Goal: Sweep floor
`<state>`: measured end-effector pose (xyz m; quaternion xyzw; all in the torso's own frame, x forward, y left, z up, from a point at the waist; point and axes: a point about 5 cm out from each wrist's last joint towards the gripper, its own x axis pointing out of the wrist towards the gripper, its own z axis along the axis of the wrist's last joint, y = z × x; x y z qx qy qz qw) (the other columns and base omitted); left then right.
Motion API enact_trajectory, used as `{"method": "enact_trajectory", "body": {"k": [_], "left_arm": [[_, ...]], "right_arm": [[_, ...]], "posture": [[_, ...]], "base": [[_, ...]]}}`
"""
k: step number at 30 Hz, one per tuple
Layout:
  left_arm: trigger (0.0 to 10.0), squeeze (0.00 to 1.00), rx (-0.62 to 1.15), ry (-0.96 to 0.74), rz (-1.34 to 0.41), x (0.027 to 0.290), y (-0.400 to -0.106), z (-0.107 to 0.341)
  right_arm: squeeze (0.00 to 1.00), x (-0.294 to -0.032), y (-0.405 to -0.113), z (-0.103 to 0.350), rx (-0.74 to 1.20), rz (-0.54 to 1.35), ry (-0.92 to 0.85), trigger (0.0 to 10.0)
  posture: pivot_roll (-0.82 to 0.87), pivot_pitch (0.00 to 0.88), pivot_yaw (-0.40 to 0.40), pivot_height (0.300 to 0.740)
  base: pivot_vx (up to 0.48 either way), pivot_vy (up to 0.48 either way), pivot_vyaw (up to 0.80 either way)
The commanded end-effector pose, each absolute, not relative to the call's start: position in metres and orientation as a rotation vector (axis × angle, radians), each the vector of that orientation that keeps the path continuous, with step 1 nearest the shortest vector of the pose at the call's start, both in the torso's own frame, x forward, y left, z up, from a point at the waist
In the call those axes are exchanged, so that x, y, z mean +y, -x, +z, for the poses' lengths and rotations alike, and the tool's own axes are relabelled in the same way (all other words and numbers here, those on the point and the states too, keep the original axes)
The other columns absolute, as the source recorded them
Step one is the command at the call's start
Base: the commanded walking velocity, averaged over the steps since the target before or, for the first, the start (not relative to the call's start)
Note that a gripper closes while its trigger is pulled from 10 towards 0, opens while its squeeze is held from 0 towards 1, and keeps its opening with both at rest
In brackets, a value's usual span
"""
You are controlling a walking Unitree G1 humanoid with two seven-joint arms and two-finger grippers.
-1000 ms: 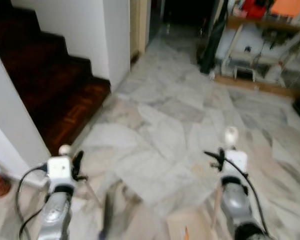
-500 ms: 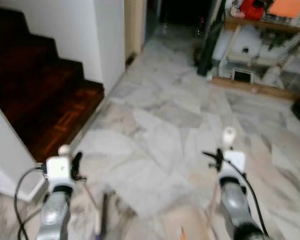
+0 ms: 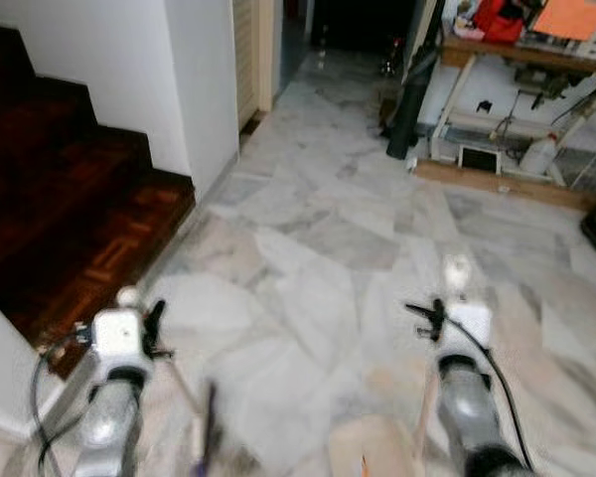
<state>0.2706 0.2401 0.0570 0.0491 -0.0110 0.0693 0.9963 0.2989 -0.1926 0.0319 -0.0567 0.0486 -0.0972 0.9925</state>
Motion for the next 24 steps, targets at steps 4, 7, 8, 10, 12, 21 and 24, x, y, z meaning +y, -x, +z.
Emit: {"method": "enact_trajectory", "body": {"k": [4, 7, 8, 10, 12, 21, 24], "left_arm": [[10.0, 0.00, -0.055, -0.102, 0.109, 0.2337, -0.2749, 0.0634], [10.0, 0.00, -0.055, -0.103, 0.108, 0.2340, -0.2754, 0.0636], [10.0, 0.00, -0.055, -0.103, 0.108, 0.2338, -0.2758, 0.0639], [10.0, 0.00, -0.056, -0.104, 0.105, 0.2333, -0.2767, 0.0643], [10.0, 0.00, -0.056, -0.104, 0.105, 0.2329, -0.2772, 0.0644], [10.0, 0.00, -0.037, -0.100, 0.093, 0.2338, -0.2783, 0.0607], [10.0, 0.00, -0.024, -0.107, 0.074, 0.2351, -0.2798, 0.0599]], "right_arm": [[0.00, -0.1996, -0.2975, 0.0328, 0.089, -0.234, 0.102, 10.0], [0.00, -0.1996, -0.2973, 0.0327, 0.089, -0.236, 0.101, 10.0], [0.00, -0.1999, -0.2972, 0.0326, 0.089, -0.237, 0.102, 10.0], [0.00, -0.2006, -0.2969, 0.0323, 0.091, -0.240, 0.102, 10.0], [0.00, -0.2009, -0.2970, 0.0323, 0.093, -0.240, 0.101, 10.0], [0.00, -0.2014, -0.2957, 0.0310, 0.097, -0.250, 0.105, 10.0], [0.00, -0.2023, -0.2959, 0.0326, 0.084, -0.266, 0.102, 10.0]], "posture": [[0.01, 0.000, -0.014, 0.740], [0.00, 0.000, -0.013, 0.740], [0.00, 0.000, -0.013, 0.740], [0.01, 0.000, -0.012, 0.740], [0.01, 0.000, -0.014, 0.740], [-0.10, 0.000, 0.012, 0.740], [-0.14, 0.000, 0.051, 0.740]], "base": [[0.368, 0.000, 0.00], [0.368, 0.000, 0.00], [0.368, 0.000, 0.00], [0.369, 0.000, 0.00], [0.369, 0.000, 0.00], [0.368, 0.000, 0.00], [0.371, 0.000, 0.00]]}}
